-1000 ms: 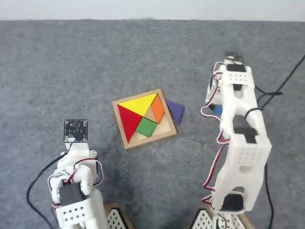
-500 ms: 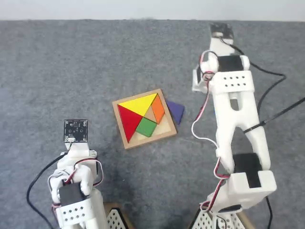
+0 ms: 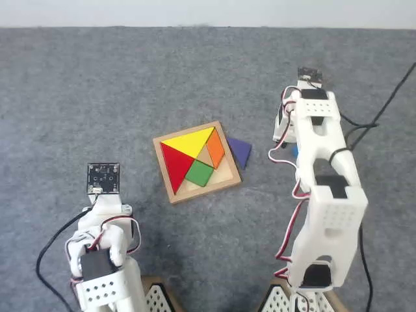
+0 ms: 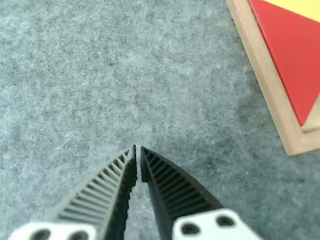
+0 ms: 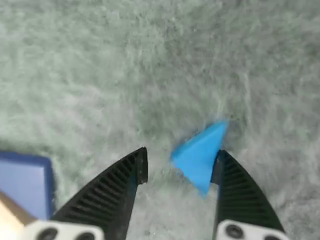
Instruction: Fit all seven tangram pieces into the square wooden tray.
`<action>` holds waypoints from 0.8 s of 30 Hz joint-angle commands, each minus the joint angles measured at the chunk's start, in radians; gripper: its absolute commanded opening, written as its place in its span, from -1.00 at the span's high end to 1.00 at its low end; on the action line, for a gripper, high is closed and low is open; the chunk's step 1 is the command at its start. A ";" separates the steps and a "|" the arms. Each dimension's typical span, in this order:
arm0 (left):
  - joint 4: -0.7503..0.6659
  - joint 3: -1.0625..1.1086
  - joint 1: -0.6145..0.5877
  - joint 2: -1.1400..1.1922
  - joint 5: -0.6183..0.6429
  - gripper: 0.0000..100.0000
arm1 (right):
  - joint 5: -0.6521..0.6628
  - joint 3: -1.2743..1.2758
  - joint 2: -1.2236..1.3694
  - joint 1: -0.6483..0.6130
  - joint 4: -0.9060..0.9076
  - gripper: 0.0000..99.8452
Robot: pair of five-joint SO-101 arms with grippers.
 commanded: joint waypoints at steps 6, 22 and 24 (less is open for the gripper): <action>0.005 -0.008 -0.003 -0.018 -0.009 0.97 | -0.008 -0.160 0.094 0.059 0.038 0.57; 0.005 -0.008 -0.003 -0.018 -0.009 0.97 | -0.009 -0.158 0.093 0.058 0.048 0.91; 0.005 -0.008 -0.003 -0.018 -0.009 0.97 | -0.002 -0.169 0.082 0.056 0.077 0.90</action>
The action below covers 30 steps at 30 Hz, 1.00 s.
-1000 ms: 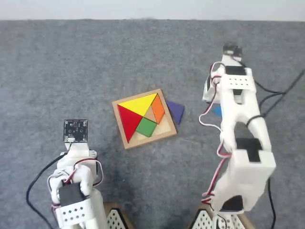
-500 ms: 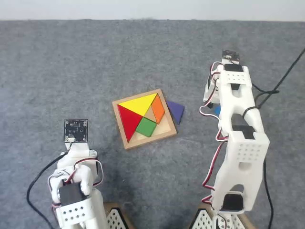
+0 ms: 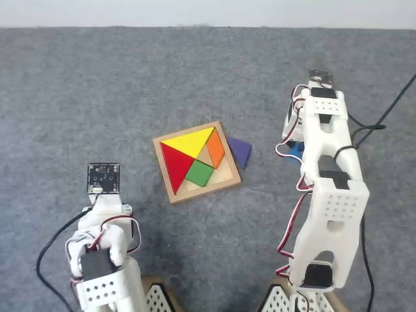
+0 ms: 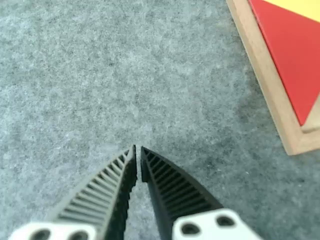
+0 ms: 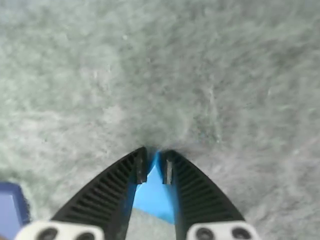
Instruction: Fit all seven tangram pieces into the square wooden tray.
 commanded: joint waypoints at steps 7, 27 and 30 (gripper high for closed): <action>0.005 -0.008 -0.003 -0.018 -0.009 0.97 | 0.095 -0.106 -0.193 -0.039 0.323 0.57; 0.005 -0.008 -0.003 -0.018 -0.009 0.97 | 0.106 -0.152 0.082 -0.054 0.251 0.56; 0.005 -0.008 -0.003 -0.018 -0.009 0.97 | 0.103 -0.153 0.091 -0.053 0.254 0.56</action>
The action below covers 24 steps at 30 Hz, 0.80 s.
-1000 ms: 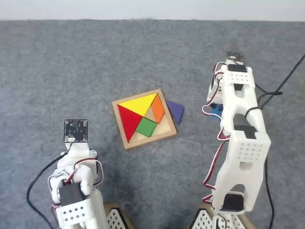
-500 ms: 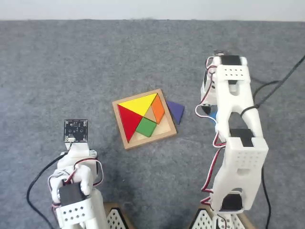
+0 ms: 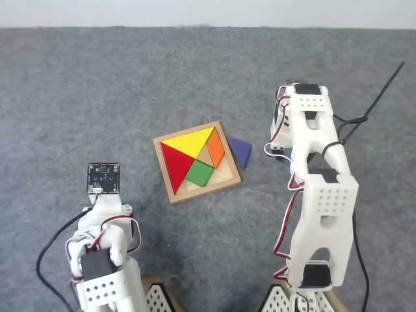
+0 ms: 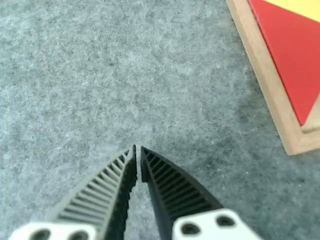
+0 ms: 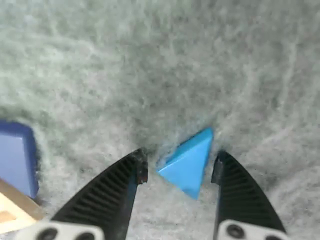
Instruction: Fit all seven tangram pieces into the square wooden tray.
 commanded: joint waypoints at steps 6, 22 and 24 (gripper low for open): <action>0.005 -0.008 -0.003 -0.018 -0.009 0.97 | 0.012 -0.040 0.002 0.021 0.018 0.85; 0.005 -0.008 -0.003 -0.018 -0.009 0.97 | 0.008 -0.100 -0.387 -0.016 0.219 0.88; 0.005 -0.008 -0.003 -0.018 -0.009 0.97 | 0.006 -0.100 -0.435 -0.044 0.231 0.88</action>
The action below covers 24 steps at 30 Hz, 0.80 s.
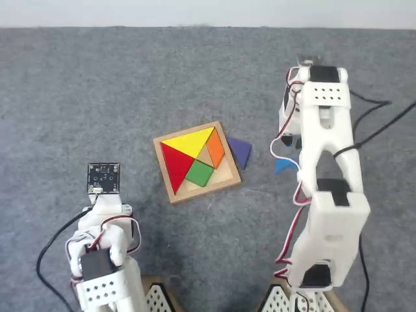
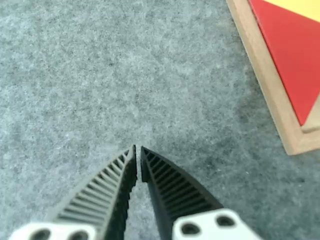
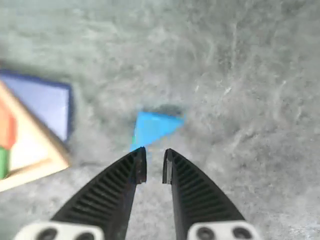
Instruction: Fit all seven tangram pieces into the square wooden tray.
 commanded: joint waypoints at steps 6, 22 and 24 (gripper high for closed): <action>0.005 -0.008 -0.003 -0.018 -0.009 0.97 | 0.012 -0.043 -0.245 -0.170 0.084 0.87; 0.005 -0.008 -0.003 -0.018 -0.009 0.97 | 0.149 0.534 -0.010 -0.047 -0.398 0.58; 0.005 -0.008 -0.003 -0.018 -0.009 0.97 | 0.152 0.523 0.028 -0.038 -0.406 0.58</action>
